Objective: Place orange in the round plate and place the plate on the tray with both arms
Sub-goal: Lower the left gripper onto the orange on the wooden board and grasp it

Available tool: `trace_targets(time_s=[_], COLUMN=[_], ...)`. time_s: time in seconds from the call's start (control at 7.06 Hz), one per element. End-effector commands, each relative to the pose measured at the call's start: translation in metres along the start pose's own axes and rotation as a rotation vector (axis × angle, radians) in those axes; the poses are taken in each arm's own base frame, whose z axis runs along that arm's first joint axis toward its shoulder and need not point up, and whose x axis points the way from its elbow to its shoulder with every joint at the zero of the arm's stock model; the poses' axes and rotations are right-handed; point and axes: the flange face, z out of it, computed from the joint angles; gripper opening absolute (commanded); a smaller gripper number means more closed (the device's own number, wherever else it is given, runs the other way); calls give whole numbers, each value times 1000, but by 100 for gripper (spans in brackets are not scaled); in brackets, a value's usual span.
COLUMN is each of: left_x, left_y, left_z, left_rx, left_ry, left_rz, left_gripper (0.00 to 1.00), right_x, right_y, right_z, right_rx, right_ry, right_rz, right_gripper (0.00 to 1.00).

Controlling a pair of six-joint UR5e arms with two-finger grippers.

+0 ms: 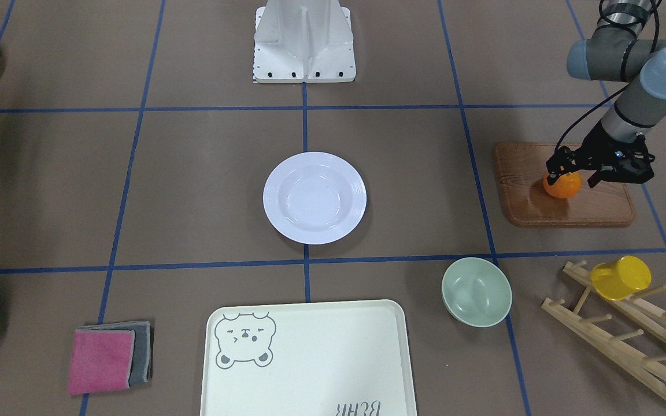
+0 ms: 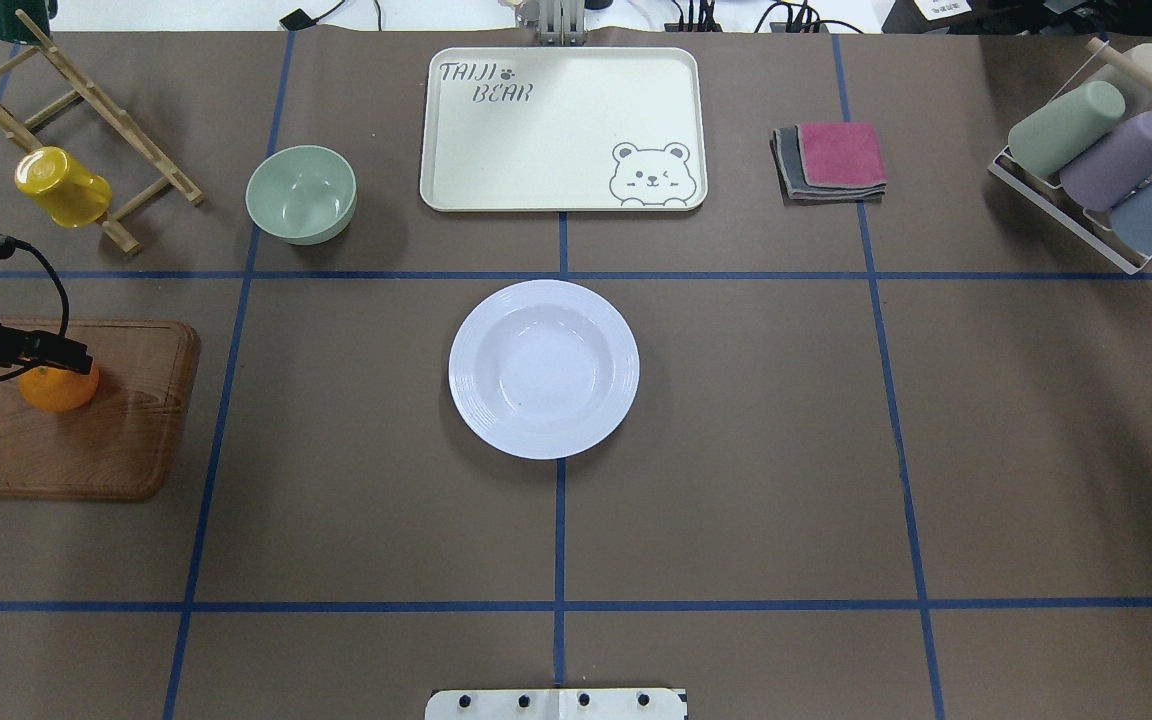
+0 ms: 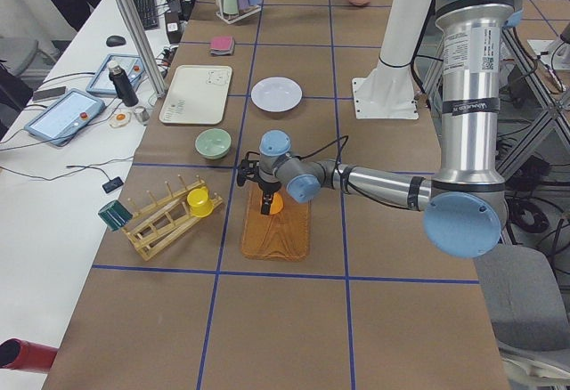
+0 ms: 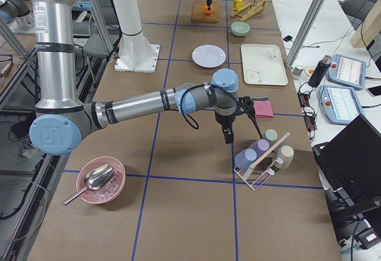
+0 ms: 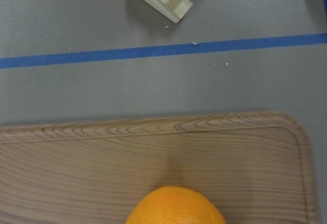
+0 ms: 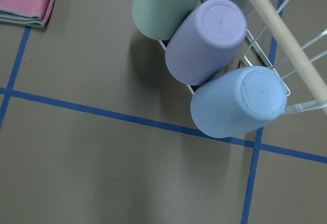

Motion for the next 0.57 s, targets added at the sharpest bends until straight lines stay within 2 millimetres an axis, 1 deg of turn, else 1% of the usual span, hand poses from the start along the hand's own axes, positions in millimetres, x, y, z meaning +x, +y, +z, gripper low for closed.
trace_targets(time_s=[0.0, 0.14, 0.28, 0.42], left_x=[3, 4, 7, 8], left_y=[11, 12, 12, 14], left_z=[20, 21, 21, 16], left_rx=[-22, -24, -18, 0], left_ry=[-16, -14, -5, 17], left_rz=[18, 23, 30, 43], left_gripper=[99, 98, 86, 4], right_x=[1, 1, 1, 0], right_y=[1, 1, 1, 1], right_z=[1, 0, 0, 0], right_rx=[-2, -1, 0, 1], right_ry=[2, 2, 4, 4], right_rz=[2, 1, 1, 0], right_gripper=[100, 100, 100, 100])
